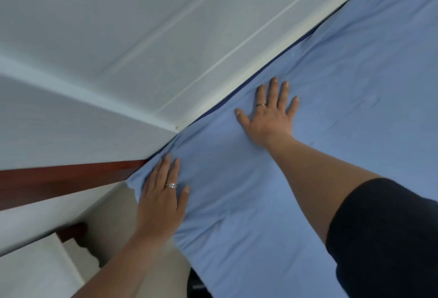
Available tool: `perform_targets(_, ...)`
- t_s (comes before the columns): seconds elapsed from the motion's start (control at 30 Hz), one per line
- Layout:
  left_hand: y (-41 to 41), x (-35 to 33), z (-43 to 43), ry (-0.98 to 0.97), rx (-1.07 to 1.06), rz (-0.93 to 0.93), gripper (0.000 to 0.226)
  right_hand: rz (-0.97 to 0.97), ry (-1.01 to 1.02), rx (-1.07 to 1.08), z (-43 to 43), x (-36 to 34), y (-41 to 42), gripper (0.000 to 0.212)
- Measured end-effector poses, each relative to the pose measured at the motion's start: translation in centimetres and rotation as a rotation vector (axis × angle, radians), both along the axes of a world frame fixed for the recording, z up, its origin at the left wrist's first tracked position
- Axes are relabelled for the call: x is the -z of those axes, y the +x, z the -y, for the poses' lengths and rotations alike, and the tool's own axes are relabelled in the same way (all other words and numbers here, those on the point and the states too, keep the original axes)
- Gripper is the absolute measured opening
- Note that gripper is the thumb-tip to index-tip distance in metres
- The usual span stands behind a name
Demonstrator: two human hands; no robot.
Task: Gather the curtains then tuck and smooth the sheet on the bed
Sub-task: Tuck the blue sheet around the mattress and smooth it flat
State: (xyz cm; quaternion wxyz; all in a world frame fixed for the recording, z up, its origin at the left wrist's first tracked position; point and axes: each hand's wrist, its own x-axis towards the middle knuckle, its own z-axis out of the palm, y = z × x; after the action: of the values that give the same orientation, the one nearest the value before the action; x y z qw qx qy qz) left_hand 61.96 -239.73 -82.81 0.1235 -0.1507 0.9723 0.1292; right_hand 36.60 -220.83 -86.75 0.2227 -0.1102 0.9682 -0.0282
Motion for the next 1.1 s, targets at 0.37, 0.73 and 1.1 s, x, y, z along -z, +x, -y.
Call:
perform_targets(0.37, 3.2, -1.4, 6.6, 0.633, -0.894, -0.060, 0.042, -0.018, -0.207, -0.227, 7.1, -3.5, 11.2, 0.068)
perform_targets(0.73, 4.0, -2.1, 11.5, 0.334, -0.688, -0.188, 0.026, 0.103, -0.324, -0.807, 13.9, -5.1, 25.6, 0.070)
perform_targets(1.1, 4.5, -3.7, 5.3, 0.472, -0.586, -0.263, 0.023, 0.066, -0.348, -0.539, 11.1, -3.7, 20.8, 0.070)
